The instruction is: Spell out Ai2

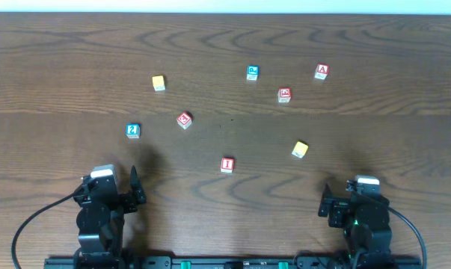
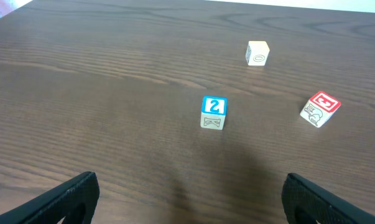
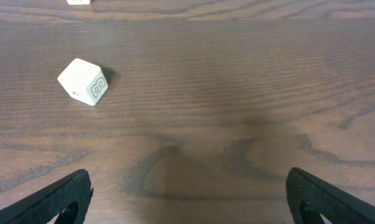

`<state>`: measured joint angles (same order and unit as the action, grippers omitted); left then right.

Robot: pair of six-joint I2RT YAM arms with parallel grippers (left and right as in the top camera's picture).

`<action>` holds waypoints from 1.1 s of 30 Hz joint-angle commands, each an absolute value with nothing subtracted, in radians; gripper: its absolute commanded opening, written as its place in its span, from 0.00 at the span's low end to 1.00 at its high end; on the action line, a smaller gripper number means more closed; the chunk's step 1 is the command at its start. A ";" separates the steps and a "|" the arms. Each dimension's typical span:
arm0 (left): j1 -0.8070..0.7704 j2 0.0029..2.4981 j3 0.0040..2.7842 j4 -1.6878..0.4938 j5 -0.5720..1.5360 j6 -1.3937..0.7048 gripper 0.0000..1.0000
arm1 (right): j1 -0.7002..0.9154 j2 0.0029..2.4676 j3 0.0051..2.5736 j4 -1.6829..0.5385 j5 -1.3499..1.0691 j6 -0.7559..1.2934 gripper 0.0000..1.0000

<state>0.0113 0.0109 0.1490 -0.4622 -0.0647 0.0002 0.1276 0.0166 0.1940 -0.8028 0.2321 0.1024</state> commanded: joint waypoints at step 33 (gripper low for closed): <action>0.013 0.004 0.131 -0.463 -0.085 0.008 0.95 | 0.119 0.226 0.183 -0.254 -0.787 0.638 0.99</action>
<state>0.0113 0.0109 0.1490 -0.4622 -0.0677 0.0002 0.1276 0.1581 0.1867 -0.3000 -0.7547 0.6815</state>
